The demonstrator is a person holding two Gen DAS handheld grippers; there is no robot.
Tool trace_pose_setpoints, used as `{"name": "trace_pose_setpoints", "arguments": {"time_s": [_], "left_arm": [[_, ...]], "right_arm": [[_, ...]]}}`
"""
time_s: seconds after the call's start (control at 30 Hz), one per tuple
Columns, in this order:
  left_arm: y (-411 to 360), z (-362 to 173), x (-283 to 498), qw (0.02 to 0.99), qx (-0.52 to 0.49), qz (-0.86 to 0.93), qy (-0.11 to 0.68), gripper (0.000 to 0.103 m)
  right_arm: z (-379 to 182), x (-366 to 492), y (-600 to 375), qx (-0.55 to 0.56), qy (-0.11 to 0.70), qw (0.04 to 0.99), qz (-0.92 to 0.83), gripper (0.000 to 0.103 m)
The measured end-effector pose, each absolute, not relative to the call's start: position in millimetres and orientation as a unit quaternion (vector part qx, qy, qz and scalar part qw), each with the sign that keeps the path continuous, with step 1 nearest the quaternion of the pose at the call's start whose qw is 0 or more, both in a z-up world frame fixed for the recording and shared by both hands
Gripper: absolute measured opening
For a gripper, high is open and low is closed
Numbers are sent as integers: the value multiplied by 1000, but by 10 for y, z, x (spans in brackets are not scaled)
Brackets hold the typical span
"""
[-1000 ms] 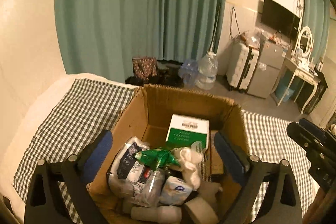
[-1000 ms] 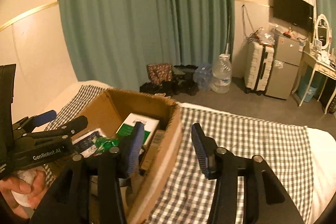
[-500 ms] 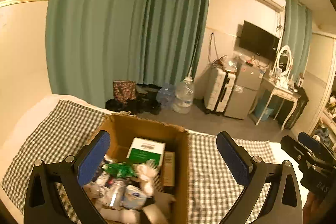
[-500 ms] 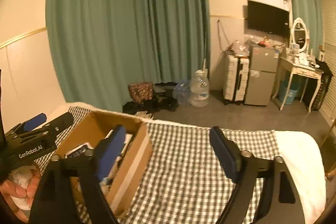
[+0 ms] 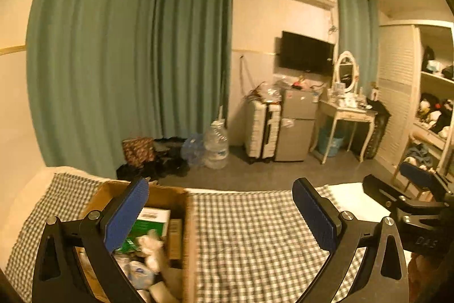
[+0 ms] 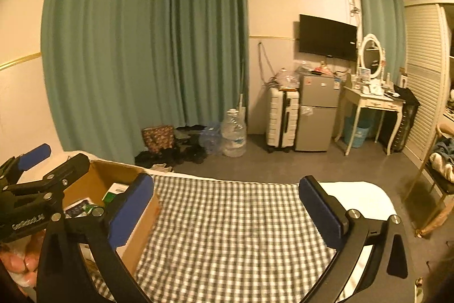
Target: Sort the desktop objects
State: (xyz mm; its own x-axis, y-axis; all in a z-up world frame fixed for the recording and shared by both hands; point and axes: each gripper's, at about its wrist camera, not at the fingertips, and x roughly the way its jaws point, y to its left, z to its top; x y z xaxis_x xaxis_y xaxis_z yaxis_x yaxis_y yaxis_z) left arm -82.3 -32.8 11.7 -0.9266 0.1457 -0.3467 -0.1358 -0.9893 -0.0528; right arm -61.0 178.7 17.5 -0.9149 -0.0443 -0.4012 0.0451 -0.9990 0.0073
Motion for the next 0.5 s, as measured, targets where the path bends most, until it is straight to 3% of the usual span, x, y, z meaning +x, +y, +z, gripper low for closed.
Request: {"name": "trace_pose_setpoints", "arguments": {"time_s": [0.5], "left_arm": [[320,77,-787,100,-182,978,-18,103]], "right_arm": [[212,-324,2677,193,-14,-31,-981,103]]}}
